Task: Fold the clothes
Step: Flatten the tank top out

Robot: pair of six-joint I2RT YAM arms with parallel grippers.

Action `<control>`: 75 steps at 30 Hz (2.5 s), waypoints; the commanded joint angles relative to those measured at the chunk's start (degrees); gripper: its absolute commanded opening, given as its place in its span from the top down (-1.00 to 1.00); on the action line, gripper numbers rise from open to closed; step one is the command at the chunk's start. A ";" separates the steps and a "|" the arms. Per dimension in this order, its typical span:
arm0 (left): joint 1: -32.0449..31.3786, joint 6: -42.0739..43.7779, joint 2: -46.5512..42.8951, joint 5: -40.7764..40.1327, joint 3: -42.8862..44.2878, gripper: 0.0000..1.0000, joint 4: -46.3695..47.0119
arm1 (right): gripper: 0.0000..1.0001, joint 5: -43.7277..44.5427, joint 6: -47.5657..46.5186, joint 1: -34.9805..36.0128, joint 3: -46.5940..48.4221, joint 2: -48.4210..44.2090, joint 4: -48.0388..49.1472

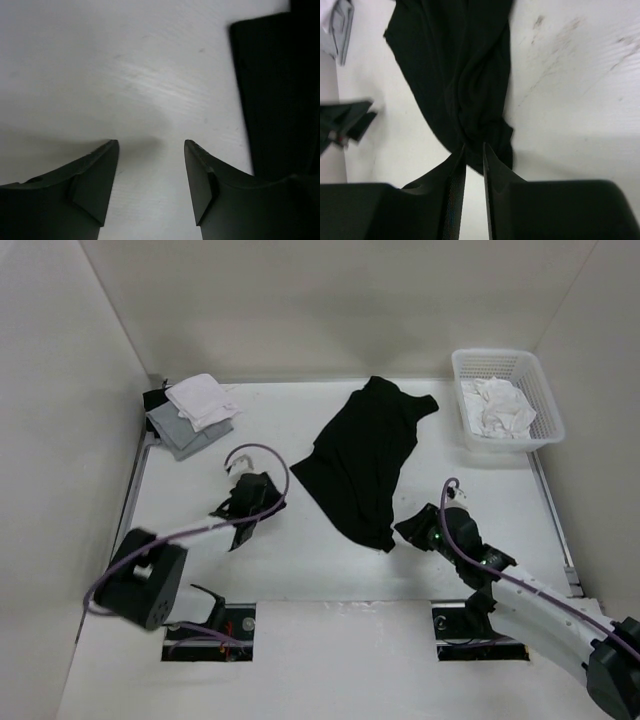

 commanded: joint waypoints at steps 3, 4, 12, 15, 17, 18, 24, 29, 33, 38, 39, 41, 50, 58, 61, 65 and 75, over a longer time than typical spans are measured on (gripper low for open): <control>-3.73 7.87 21.87 -2.28 15.50 -0.01 17.89 | 0.48 4.67 0.49 4.73 0.81 0.15 -0.01; -3.12 8.39 24.25 -1.41 17.52 -0.01 18.42 | 0.46 4.76 0.49 5.17 0.72 -0.20 0.25; -2.06 15.51 34.90 -0.88 28.60 -0.01 14.47 | 0.44 4.85 0.23 5.52 -0.16 -1.79 2.18; -2.76 18.06 37.36 -0.96 31.33 -0.02 13.24 | 0.44 4.41 -0.21 5.52 -0.07 -1.00 3.41; -3.02 19.47 39.03 0.52 32.92 0.01 12.63 | 0.44 4.41 -0.38 5.52 -0.07 -0.38 4.20; -3.20 19.82 39.47 0.88 33.27 0.04 12.19 | 0.44 4.41 -0.47 5.52 -0.07 -0.12 4.64; -3.64 20.44 39.22 2.29 31.87 0.32 11.92 | 0.43 3.89 -1.00 5.52 -0.60 0.41 6.58; -4.34 22.55 39.39 2.03 31.69 0.43 10.61 | 0.43 2.92 -1.70 4.91 -0.51 0.15 6.76; -5.13 22.64 39.04 1.85 30.64 0.47 9.81 | 0.39 2.83 -1.88 4.64 -0.42 -0.20 6.76; -5.40 22.29 37.99 1.76 28.62 0.54 9.72 | 0.34 2.83 -1.62 4.91 -0.34 -0.47 7.28; -5.31 22.02 37.81 1.76 28.35 0.56 9.72 | 0.33 2.83 -1.53 4.99 -0.34 -0.56 7.28; -5.31 21.93 37.55 1.76 27.83 0.60 9.64 | 0.31 2.83 -1.53 5.00 -0.42 -0.73 7.20; -5.92 17.90 33.08 -2.19 25.02 0.97 8.58 | 0.27 2.83 -1.09 5.00 -0.69 -1.00 7.02; -4.35 10.08 11.11 -4.91 14.92 0.95 2.80 | 0.01 5.02 2.77 6.75 -0.69 -2.40 -2.81; -3.47 7.09 3.47 -5.53 9.56 0.95 -0.11 | -0.02 6.87 5.32 11.22 0.10 -3.02 -6.94; -1.45 2.26 -5.15 -6.41 3.93 0.96 -3.36 | -0.04 9.86 6.99 17.81 3.08 1.18 -11.69; 2.43 -0.13 -17.30 -5.18 -1.09 0.94 -5.66 | 0.06 16.70 9.46 27.85 9.33 16.58 -12.23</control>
